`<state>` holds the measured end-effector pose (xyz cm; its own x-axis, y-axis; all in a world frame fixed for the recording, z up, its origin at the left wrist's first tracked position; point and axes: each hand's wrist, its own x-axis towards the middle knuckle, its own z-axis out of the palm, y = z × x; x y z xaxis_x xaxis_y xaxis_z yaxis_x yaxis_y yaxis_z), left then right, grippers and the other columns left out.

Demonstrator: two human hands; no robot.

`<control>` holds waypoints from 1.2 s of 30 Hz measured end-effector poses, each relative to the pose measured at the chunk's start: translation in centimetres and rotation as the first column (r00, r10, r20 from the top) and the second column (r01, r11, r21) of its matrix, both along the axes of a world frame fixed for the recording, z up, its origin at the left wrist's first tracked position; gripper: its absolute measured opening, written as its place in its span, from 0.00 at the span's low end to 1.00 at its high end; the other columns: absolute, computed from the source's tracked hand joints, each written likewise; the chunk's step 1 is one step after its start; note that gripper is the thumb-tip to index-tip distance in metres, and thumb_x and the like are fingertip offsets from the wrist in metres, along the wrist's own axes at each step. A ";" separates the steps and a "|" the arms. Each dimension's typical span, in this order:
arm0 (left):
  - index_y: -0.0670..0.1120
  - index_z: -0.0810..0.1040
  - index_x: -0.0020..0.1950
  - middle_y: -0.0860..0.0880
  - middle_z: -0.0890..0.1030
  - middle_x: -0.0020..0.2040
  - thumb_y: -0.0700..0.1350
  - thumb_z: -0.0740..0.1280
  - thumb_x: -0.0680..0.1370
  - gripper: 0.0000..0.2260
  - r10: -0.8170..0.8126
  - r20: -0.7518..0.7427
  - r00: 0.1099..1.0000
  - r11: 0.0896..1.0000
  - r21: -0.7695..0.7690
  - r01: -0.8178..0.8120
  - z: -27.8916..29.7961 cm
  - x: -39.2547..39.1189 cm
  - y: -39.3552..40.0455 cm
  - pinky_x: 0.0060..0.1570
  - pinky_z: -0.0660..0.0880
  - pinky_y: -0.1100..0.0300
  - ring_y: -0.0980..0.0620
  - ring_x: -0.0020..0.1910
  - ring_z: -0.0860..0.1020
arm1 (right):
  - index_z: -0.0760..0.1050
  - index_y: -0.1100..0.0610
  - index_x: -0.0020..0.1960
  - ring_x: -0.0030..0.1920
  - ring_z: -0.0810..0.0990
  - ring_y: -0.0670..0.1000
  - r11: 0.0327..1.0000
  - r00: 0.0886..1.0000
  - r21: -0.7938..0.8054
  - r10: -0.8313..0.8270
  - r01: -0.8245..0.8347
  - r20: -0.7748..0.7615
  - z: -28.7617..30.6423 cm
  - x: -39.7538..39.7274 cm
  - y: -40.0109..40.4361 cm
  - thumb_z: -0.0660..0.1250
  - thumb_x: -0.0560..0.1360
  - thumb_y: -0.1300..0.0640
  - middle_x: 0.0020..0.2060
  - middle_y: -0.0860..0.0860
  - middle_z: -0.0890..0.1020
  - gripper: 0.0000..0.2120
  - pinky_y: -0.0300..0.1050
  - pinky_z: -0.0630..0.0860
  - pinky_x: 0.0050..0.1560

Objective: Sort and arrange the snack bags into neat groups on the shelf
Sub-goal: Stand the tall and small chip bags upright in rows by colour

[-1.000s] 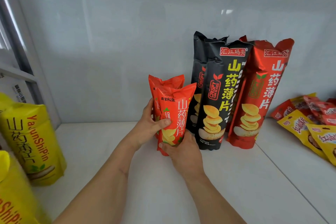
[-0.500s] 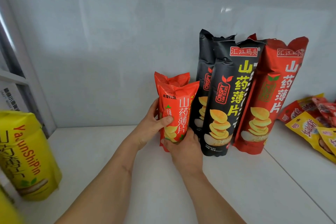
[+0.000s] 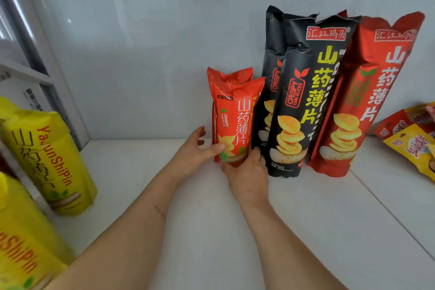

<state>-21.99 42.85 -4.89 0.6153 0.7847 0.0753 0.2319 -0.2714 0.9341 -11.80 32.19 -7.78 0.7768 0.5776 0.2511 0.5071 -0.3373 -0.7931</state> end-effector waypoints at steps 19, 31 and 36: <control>0.46 0.82 0.37 0.49 0.80 0.33 0.49 0.57 0.76 0.16 0.564 -0.128 0.816 0.139 0.989 0.060 -3.9 -10.4 -9.7 0.28 0.67 0.60 0.45 0.28 0.77 | 0.77 0.59 0.58 0.52 0.76 0.58 0.905 0.682 -0.391 0.391 -0.164 0.618 0.4 -6.8 -8.4 0.59 0.78 0.63 0.52 0.56 0.79 0.12 0.49 0.66 0.47; 0.46 0.82 0.42 0.50 0.82 0.39 0.48 0.63 0.78 0.11 0.509 0.012 0.861 0.066 0.996 -0.053 -1.4 -17.7 -14.8 0.26 0.73 0.56 0.46 0.32 0.79 | 0.72 0.55 0.68 0.58 0.73 0.56 0.910 0.727 -0.286 0.413 -0.301 0.549 2.3 -11.4 -10.0 0.56 0.79 0.64 0.60 0.53 0.77 0.19 0.49 0.69 0.54; 0.46 0.84 0.46 0.50 0.84 0.43 0.47 0.66 0.79 0.09 0.420 0.079 0.904 0.058 0.992 -0.113 0.2 -22.1 -17.3 0.29 0.77 0.55 0.48 0.36 0.81 | 0.72 0.55 0.69 0.61 0.74 0.53 0.893 0.789 -0.089 0.432 -0.440 0.437 1.9 -15.4 -10.6 0.57 0.83 0.56 0.63 0.51 0.77 0.16 0.47 0.71 0.59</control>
<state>-44.05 25.55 -4.68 0.4985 0.2357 0.8342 0.6255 -0.7641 -0.1578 -27.16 21.58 -5.84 0.2507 0.8212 0.5126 0.8886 0.0149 -0.4585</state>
